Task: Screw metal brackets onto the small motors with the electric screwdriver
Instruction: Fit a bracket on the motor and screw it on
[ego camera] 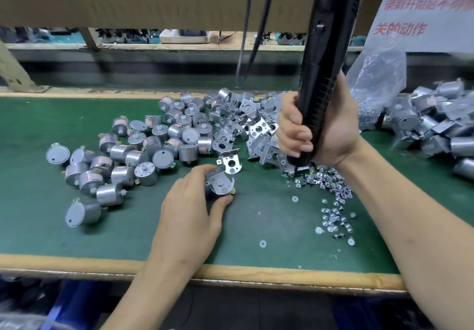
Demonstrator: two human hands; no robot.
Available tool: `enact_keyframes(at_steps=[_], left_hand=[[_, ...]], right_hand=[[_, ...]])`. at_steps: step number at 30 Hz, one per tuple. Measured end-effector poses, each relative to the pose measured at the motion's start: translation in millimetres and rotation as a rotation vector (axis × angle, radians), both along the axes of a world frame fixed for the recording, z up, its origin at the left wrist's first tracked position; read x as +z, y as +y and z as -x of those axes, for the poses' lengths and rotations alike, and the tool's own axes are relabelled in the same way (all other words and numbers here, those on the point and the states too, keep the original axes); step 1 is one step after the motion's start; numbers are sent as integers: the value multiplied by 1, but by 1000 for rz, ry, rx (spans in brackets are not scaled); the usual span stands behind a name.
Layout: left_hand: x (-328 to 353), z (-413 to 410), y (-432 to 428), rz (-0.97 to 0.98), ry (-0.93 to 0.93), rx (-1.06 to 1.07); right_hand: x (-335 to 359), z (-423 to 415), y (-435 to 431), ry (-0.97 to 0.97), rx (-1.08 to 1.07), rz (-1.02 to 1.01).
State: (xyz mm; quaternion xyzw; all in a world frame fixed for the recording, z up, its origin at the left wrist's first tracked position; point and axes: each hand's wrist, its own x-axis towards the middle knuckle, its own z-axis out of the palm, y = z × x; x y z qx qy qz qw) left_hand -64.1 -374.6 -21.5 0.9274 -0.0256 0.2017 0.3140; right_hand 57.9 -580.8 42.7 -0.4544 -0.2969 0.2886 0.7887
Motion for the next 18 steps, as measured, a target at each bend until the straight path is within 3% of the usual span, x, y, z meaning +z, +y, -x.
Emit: enact_keyframes(at_steps=[9, 18], left_hand=[[3, 2, -1, 3, 15, -11], [2, 2, -1, 9, 27, -7]], right_hand=[[-2, 2, -4, 28, 219, -6], [-4, 0, -8, 50, 179, 48]])
